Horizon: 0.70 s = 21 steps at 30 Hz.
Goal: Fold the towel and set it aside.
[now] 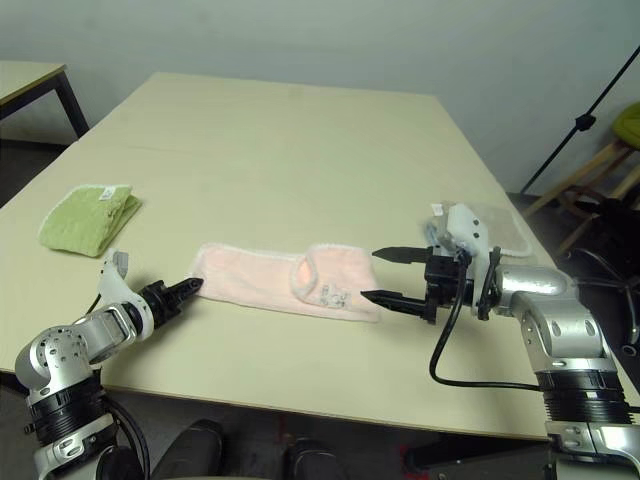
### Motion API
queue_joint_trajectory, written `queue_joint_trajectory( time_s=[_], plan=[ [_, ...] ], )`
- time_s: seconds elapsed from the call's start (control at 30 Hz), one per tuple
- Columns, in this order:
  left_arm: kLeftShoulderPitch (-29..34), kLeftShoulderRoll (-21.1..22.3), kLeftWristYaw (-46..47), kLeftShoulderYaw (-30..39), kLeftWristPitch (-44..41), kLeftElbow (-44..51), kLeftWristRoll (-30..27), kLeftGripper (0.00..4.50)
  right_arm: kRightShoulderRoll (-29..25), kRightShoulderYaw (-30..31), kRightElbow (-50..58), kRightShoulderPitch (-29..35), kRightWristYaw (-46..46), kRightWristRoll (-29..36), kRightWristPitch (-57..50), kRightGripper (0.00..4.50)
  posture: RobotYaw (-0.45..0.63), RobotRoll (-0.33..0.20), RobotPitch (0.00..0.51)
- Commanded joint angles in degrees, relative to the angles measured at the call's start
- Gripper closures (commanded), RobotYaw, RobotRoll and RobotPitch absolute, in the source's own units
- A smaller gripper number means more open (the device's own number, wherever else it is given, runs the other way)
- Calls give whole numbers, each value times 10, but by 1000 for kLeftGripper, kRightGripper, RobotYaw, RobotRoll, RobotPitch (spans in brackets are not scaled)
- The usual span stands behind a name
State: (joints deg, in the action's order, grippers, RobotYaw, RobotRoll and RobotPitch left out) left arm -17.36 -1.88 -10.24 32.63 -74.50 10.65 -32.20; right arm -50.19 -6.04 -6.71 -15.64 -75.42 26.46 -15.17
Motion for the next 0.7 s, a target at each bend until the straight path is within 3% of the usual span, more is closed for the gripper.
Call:
queue_joint_trajectory(
  time_s=[0.03, 0.47, 0.7],
  plan=[
    [-5, 15, 6, 10, 20, -20, -11, 4459, -8, 4, 13, -6, -5, -2, -13, 0, 151, 0, 60],
    [42, 138, -38, 11, 36, -18, -56, 4459, -10, -4, 17, 11, -7, -3, -16, 0, 147, 0, 64],
    [31, 175, -111, -83, 64, 33, -86, 4459, -7, -5, 16, 15, -10, 0, -7, 0, 148, 0, 62]
  ],
)
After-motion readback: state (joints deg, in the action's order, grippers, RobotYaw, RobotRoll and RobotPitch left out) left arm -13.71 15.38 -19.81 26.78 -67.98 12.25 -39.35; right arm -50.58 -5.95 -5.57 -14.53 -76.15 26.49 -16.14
